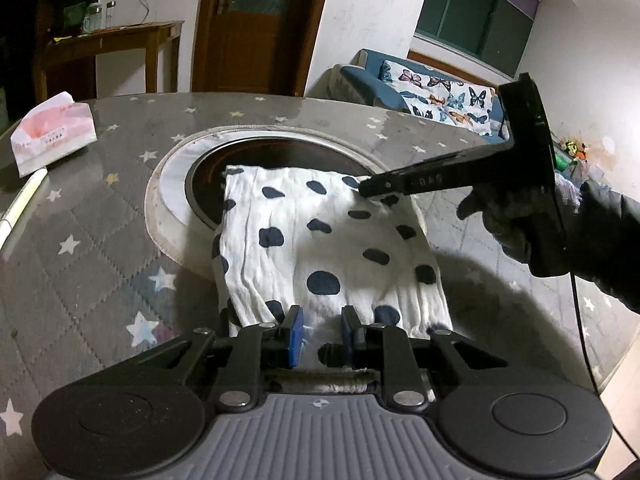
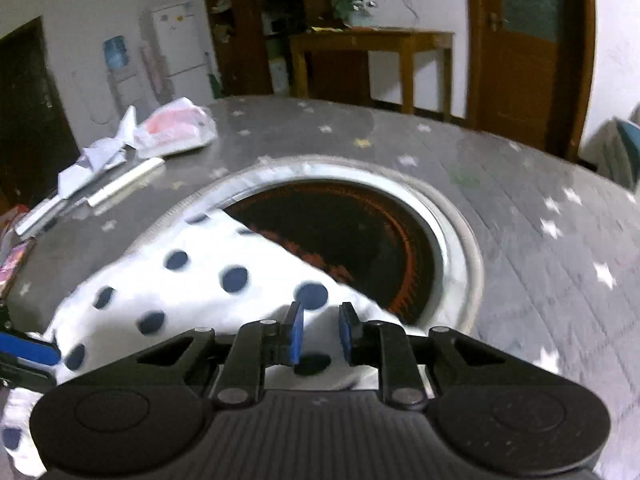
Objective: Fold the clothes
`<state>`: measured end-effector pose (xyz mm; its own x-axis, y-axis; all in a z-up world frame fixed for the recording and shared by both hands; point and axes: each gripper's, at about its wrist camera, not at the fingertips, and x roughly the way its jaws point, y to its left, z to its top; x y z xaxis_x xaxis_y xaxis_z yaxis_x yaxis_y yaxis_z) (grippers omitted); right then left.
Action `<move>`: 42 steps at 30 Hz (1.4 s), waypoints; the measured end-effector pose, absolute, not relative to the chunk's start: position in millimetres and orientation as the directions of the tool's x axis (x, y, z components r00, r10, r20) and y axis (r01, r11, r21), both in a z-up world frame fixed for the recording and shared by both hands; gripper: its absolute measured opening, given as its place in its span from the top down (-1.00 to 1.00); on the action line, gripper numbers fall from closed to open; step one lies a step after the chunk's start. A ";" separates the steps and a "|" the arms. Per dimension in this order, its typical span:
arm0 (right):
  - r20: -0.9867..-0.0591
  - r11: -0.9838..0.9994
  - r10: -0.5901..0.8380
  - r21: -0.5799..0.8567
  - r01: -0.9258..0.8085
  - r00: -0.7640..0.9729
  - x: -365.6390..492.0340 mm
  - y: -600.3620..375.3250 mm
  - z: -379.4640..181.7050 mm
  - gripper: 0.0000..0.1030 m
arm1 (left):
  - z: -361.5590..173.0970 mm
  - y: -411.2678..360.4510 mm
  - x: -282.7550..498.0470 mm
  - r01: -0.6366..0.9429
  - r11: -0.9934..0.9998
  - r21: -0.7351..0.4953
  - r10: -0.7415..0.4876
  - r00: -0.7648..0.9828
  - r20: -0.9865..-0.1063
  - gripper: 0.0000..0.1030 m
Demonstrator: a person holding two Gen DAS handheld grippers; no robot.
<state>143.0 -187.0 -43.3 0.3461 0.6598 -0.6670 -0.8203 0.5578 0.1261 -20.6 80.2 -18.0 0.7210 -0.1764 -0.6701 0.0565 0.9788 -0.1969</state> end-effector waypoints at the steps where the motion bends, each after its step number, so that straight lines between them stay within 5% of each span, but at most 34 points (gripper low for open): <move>1: -0.661 0.538 0.674 0.133 -0.833 0.330 142.1 -182.6 -39.7 0.56 | -14.4 79.7 -21.0 0.058 0.979 -0.195 -0.174 0.730 -0.661 0.55; 14: -0.691 0.351 0.704 0.136 -0.927 0.165 138.4 -94.8 -46.5 0.30 | -21.2 84.8 -18.9 0.023 0.980 -0.200 -0.156 0.714 -0.683 0.53; 17: -0.684 0.387 0.704 0.145 -0.911 0.190 150.0 -114.0 -37.3 0.05 | -13.5 85.1 -25.3 0.027 0.981 -0.193 -0.151 0.727 -0.669 0.33; 22: -0.708 0.476 0.667 0.165 -0.864 0.233 178.6 -153.4 -34.1 -0.03 | -5.2 86.6 -43.3 -0.011 0.986 -0.166 -0.104 0.740 -0.664 0.00; 27: -0.727 0.517 0.648 0.203 -0.831 0.225 189.8 -176.7 -46.8 -0.04 | -6.1 89.1 -57.9 -0.051 0.986 -0.158 -0.072 0.722 -0.688 -0.02; 31: -0.721 0.525 0.658 0.235 -0.818 0.216 188.0 -181.9 -50.1 0.25 | -13.1 88.5 -62.7 -0.075 0.984 -0.160 -0.063 0.696 -0.715 -0.02; 34: -0.723 0.538 0.652 0.230 -0.811 0.228 183.4 -186.1 -47.1 0.73 | -19.3 87.6 -63.8 -0.079 0.982 -0.174 -0.074 0.682 -0.728 -0.02; 42: -0.708 0.647 0.596 0.145 -0.749 0.378 154.3 -236.9 -26.7 0.87 | -28.6 85.3 -44.2 -0.078 0.976 -0.202 -0.095 0.684 -0.724 0.03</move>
<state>154.3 -236.9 -26.7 0.3780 0.5963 -0.7082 -0.7488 0.6467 0.1449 -44.2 85.3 -28.6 0.6837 -0.0950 -0.7236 -0.0776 0.9764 -0.2015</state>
